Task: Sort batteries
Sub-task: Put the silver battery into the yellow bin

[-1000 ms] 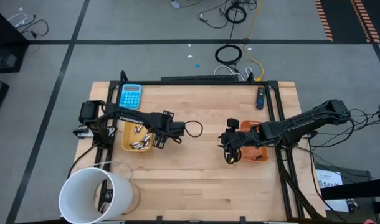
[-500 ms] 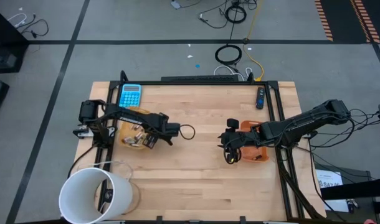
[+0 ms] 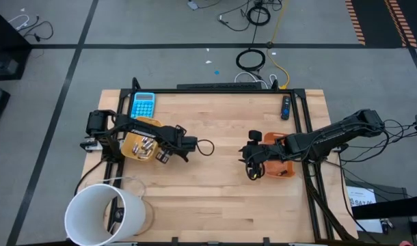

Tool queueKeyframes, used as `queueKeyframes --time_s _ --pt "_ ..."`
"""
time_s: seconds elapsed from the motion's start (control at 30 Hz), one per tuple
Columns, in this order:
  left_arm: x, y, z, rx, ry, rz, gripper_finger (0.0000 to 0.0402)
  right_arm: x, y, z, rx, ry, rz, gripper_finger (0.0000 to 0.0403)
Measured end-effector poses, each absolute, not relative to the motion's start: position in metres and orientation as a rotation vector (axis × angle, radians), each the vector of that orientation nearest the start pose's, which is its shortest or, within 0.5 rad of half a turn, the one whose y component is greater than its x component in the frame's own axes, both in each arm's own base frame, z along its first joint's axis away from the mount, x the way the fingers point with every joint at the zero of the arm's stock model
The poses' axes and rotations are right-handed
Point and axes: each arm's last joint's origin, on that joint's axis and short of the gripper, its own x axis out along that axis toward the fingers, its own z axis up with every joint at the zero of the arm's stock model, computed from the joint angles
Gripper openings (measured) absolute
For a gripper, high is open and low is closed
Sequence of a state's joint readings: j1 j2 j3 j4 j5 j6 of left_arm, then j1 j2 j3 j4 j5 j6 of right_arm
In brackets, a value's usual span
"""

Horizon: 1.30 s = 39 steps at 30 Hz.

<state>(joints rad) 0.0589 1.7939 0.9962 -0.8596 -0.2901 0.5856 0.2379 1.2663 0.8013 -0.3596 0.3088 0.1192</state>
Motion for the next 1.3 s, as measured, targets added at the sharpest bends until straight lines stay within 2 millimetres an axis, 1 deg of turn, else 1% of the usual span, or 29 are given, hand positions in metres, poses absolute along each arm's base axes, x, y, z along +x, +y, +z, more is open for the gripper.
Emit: queueKeyframes --time_s 0.13,0.27,0.33,0.4,0.53,0.6,0.67,0.87,0.93,1.03,1.13,1.2,1.27,1.3 --pt "0.283 0.025 0.13 0.716 1.681 -0.322 0.008 0.247 0.051 0.229 -0.108 0.783 -0.114 0.016" --pt "0.282 0.025 0.128 0.726 1.674 -0.325 0.0046 0.247 0.051 0.229 -0.108 0.783 -0.114 0.016" --pt "0.282 0.025 0.128 0.704 1.677 -0.29 0.0042 0.247 0.051 0.229 -0.109 0.783 -0.114 0.016" --pt "0.282 0.025 0.128 0.676 1.68 -0.258 0.0046 0.247 0.051 0.229 -0.111 0.784 -0.113 0.016" --pt "0.28 0.025 0.128 0.664 1.69 -0.268 0.0054 0.247 0.051 0.229 -0.111 0.784 -0.112 0.016" --pt "0.281 0.025 0.128 0.668 1.685 -0.27 0.0043 0.247 0.051 0.229 -0.11 0.784 -0.113 0.016" --pt "0.281 0.025 0.128 0.672 1.682 -0.271 0.0021 0.247 0.051 0.229 -0.104 0.783 -0.116 0.016" --pt "0.284 0.019 0.13 0.701 1.686 -0.238 0.0019 0.247 0.051 0.229 -0.099 0.784 -0.117 0.016" --pt "0.287 0.015 0.136 0.695 1.709 -0.221 0.0019 0.247 0.051 0.229 -0.096 0.784 -0.119 0.016" --pt "0.297 0.009 0.159 0.657 1.703 -0.14 0.0019 0.247 0.051 0.229 -0.092 0.784 -0.12 0.016" --pt "0.298 0.004 0.18 0.565 1.698 -0.069 0.0019 0.247 0.051 0.229 -0.088 0.785 -0.122 0.016" --pt "0.293 0.003 0.191 0.42 1.706 -0.016 0.0019 0.246 0.051 0.229 -0.086 0.789 -0.124 0.016" --pt "0.281 0.005 0.198 0.266 1.769 0.032 0.0019 0.246 0.051 0.229 -0.084 0.794 -0.125 0.016" --pt "0.275 0.006 0.2 0.216 1.798 0.066 0.0019 0.245 0.051 0.228 -0.085 0.801 -0.126 0.016"
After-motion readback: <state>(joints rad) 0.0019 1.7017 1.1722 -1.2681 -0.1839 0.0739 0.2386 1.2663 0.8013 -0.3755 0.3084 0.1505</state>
